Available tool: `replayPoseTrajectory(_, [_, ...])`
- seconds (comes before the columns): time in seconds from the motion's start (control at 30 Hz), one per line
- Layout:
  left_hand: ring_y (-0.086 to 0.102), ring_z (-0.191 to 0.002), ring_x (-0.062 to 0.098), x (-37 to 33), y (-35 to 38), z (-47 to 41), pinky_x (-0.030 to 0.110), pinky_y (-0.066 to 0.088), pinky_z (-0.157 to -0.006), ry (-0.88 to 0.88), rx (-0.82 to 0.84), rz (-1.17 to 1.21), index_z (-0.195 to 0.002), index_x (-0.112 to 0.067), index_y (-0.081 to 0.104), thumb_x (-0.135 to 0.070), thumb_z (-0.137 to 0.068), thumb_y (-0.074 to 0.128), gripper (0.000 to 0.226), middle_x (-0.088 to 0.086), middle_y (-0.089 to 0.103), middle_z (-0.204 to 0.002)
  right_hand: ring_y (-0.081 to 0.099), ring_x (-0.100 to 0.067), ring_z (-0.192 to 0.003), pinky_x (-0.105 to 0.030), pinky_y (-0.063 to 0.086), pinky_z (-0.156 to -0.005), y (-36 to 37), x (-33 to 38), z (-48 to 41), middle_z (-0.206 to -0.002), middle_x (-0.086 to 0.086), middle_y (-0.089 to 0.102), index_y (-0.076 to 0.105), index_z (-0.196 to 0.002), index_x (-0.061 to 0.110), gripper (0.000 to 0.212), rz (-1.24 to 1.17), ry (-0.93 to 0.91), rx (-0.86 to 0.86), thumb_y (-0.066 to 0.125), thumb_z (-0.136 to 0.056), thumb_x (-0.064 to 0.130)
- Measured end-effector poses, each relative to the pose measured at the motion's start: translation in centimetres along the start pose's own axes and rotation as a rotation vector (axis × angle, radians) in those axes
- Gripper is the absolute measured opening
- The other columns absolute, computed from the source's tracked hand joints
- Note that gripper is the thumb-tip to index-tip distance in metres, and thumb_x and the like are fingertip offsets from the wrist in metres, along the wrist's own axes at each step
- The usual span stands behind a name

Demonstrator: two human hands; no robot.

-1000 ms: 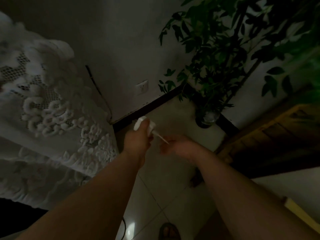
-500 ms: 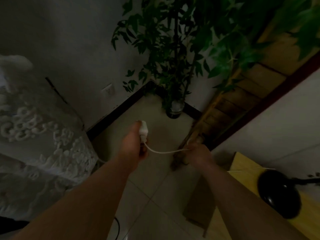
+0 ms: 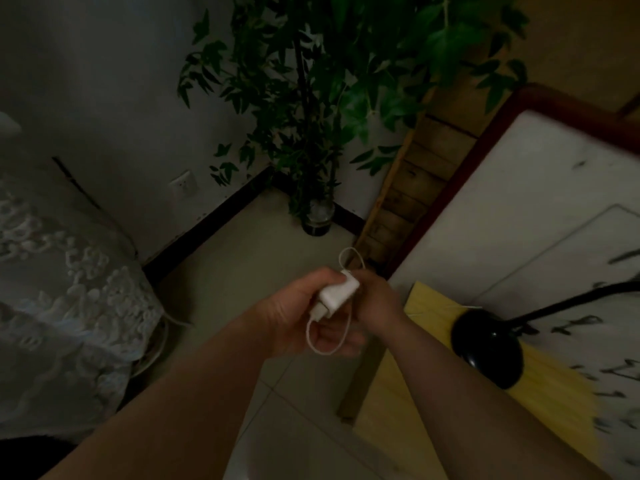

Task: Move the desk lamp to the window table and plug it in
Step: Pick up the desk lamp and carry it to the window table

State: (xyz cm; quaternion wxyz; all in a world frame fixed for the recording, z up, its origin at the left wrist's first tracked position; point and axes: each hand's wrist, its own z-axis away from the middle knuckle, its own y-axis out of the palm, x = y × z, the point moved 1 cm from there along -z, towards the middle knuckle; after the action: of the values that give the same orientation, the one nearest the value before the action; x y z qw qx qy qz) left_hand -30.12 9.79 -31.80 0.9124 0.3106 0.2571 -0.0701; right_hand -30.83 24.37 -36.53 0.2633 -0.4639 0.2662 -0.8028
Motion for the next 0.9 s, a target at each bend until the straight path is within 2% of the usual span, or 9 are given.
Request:
replayPoseTrajectory(0.1, [0.072, -0.064, 0.022, 0.8, 1.8, 0.8, 0.031, 0.060, -0.061, -0.038, 0.019, -0.103, -0.094, -0.001, 0.065, -0.036, -0.075, 0.061, 0.040, 0.016, 0.070, -0.079, 0.058, -0.029, -0.119, -0.031, 0.046, -0.098, -1.4, -0.3, 1.6, -0.128, -0.013, 0.061, 0.055, -0.129, 0.007, 0.040, 0.011, -0.084, 0.029, 0.057, -0.089, 0.002])
replayPoseTrajectory(0.23, [0.056, -0.055, 0.011, 1.7, 2.7, 1.3, 0.021, 0.044, -0.049, 0.009, -0.092, -0.169, -0.096, -0.008, 0.063, -0.030, -0.084, 0.064, 0.025, 0.008, 0.061, -0.078, 0.059, -0.032, -0.115, -0.040, 0.048, -0.100, -2.7, -0.9, 2.9, -0.122, -0.016, 0.063, 0.058, -0.121, 0.004, 0.033, -0.012, -0.066, -0.081, 0.054, -0.089, 0.005])
replayPoseTrajectory(0.33, [0.050, -0.057, 0.011, 2.5, 3.7, 2.0, 0.022, 0.035, -0.053, 0.055, -0.202, -0.247, -0.096, -0.010, 0.063, -0.026, -0.080, 0.070, 0.023, 0.007, 0.056, -0.074, 0.062, -0.029, -0.108, -0.040, 0.050, -0.095, -3.6, -1.7, 4.0, -0.117, -0.012, 0.066, 0.064, -0.112, 0.010, 0.025, -0.058, -0.039, -0.186, 0.055, -0.089, 0.007])
replayPoseTrajectory(0.43, [0.057, -0.065, 0.013, 2.7, 4.3, 2.9, 0.022, 0.045, -0.058, 0.087, -0.275, -0.315, -0.089, -0.011, 0.066, -0.016, -0.080, 0.072, 0.013, 0.005, 0.062, -0.075, 0.064, -0.026, -0.101, -0.036, 0.052, -0.086, -4.3, -2.2, 5.1, -0.111, -0.006, 0.069, 0.067, -0.106, 0.021, 0.019, -0.102, -0.017, -0.287, 0.059, -0.089, 0.016])
replayPoseTrajectory(0.57, [0.063, -0.076, 0.021, 2.9, 5.1, 4.5, 0.034, 0.054, -0.079, 0.065, -0.386, -0.472, -0.085, -0.011, 0.065, -0.012, -0.074, 0.078, 0.017, 0.010, 0.066, -0.082, 0.064, -0.028, -0.100, -0.038, 0.054, -0.084, -6.3, -3.0, 7.2, -0.111, -0.008, 0.067, 0.066, -0.108, 0.017, 0.018, -0.181, 0.009, -0.384, 0.059, -0.092, 0.022])
replayPoseTrajectory(0.7, [0.061, -0.071, 0.023, 2.9, 5.3, 4.5, 0.035, 0.057, -0.074, 0.128, -0.482, -0.253, -0.097, -0.006, 0.063, -0.012, -0.077, 0.075, 0.024, 0.012, 0.061, -0.079, 0.063, -0.030, -0.103, -0.040, 0.053, -0.091, -7.1, -3.9, 7.8, -0.115, -0.011, 0.068, 0.072, -0.104, 0.012, 0.024, -0.373, 0.097, -0.377, 0.050, -0.094, 0.009])
replayPoseTrajectory(0.8, [0.063, -0.073, 0.022, 3.3, 6.8, 4.1, 0.034, 0.058, -0.067, 0.156, -0.459, -0.040, -0.098, -0.005, 0.059, -0.011, -0.083, 0.069, 0.019, 0.013, 0.061, -0.082, 0.062, -0.025, -0.077, -0.034, 0.051, -0.070, -8.2, -4.0, 8.3, -0.079, -0.009, 0.068, 0.072, -0.080, 0.011, 0.018, -0.673, 0.218, -0.391, 0.056, -0.089, 0.010])
replayPoseTrajectory(0.83, [0.062, -0.072, 0.022, 3.4, 7.3, 3.9, 0.036, 0.057, -0.070, 0.165, -0.450, 0.026, -0.093, -0.005, 0.059, -0.010, -0.085, 0.067, 0.013, 0.013, 0.059, -0.080, 0.058, -0.022, -0.067, -0.031, 0.047, -0.061, -8.5, -4.0, 8.4, -0.069, -0.007, 0.064, 0.068, -0.080, 0.011, 0.014, -0.754, 0.236, -0.409, 0.057, -0.089, 0.010])
replayPoseTrajectory(0.9, [0.057, -0.067, 0.021, 3.7, 8.6, 3.4, 0.035, 0.055, -0.071, 0.188, -0.448, 0.124, -0.083, -0.006, 0.057, -0.009, -0.089, 0.062, 0.008, 0.012, 0.055, -0.076, 0.053, -0.018, -0.055, -0.026, 0.041, -0.048, -9.2, -4.3, 8.7, -0.064, -0.006, 0.059, 0.059, -0.103, 0.011, 0.016, -0.865, 0.276, -0.423, 0.056, -0.090, 0.004])
